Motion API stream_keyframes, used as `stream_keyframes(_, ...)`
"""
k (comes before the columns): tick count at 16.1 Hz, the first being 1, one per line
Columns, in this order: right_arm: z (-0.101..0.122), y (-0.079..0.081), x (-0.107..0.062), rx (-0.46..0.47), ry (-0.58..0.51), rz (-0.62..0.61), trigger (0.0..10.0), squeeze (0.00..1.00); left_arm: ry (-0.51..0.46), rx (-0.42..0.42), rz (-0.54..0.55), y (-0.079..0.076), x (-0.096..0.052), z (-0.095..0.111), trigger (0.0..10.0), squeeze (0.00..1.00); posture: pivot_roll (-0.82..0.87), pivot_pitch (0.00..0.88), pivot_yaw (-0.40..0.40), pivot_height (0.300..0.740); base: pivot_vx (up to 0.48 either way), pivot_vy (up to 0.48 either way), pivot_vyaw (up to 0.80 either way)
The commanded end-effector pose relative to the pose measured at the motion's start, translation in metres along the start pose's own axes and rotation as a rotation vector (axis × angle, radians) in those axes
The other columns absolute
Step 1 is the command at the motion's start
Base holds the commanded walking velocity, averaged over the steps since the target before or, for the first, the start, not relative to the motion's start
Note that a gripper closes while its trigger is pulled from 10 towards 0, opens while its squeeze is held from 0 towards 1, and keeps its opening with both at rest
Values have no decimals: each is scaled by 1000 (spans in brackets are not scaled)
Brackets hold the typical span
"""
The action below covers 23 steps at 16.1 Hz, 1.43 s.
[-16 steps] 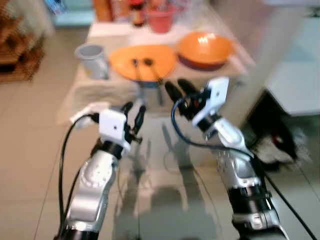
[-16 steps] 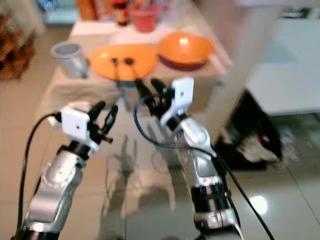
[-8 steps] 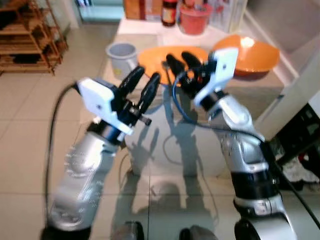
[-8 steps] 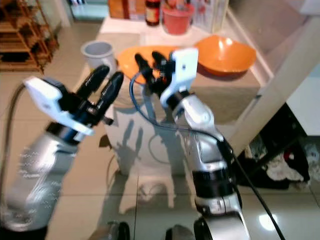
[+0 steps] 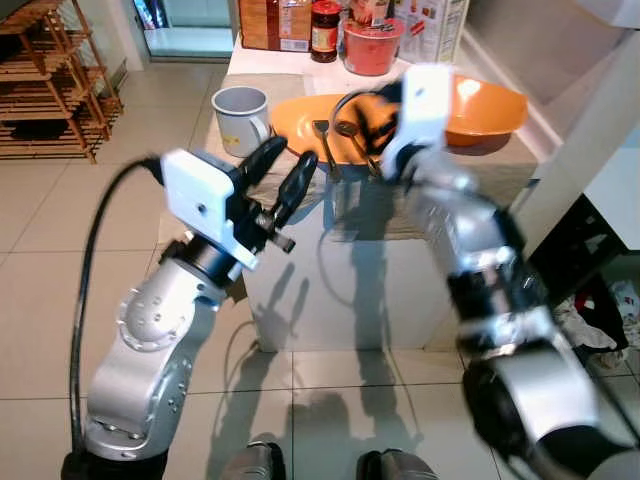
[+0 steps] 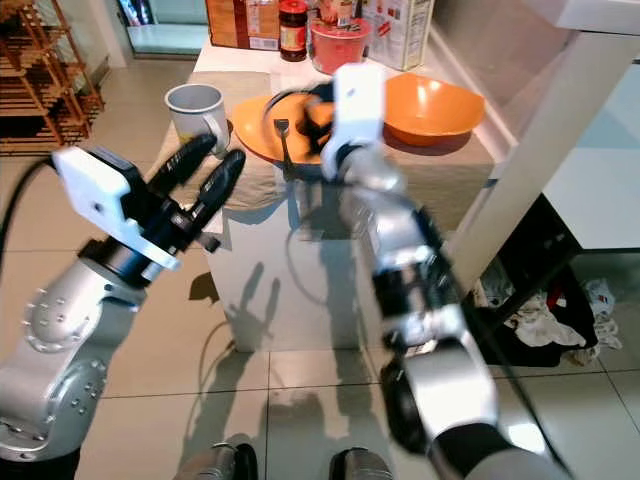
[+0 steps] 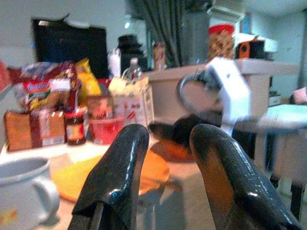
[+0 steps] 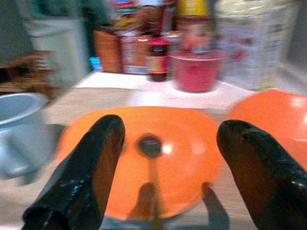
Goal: Setting the table
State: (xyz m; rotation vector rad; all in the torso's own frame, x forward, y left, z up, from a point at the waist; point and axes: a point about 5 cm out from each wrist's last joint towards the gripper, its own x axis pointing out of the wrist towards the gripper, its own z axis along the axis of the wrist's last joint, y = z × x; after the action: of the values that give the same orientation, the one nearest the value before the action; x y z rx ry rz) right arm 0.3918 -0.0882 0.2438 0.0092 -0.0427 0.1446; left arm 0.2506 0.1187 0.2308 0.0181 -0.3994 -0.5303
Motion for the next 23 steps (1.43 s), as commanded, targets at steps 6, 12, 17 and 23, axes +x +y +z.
stream_keyframes(6, 14, 26, -32, 371, -275, 456, 10000, 0, 27, 10, 232, 31, -16, -7, 10000, 0, -64, 98, -16, 740, 320, 0, 0)
stream_keyframes(12, 9, 27, -52, 374, -334, 546, 10000, 0, -19, -2, 183, 23, -8, 3, 10000, 0, -73, 99, -11, 740, 480, 0, 0)
stream_keyframes(17, 23, 31, -69, 381, -391, 636, 10000, 0, -132, -75, 152, 19, 1, 27, 10000, 0, -81, 99, -9, 740, 192, 0, 0)
stream_keyframes(23, 27, 16, -56, 232, -326, 434, 10000, 0, -49, -18, 131, 22, -3, 23, 10000, 0, -83, 120, -17, 740, 0, 0, 0)
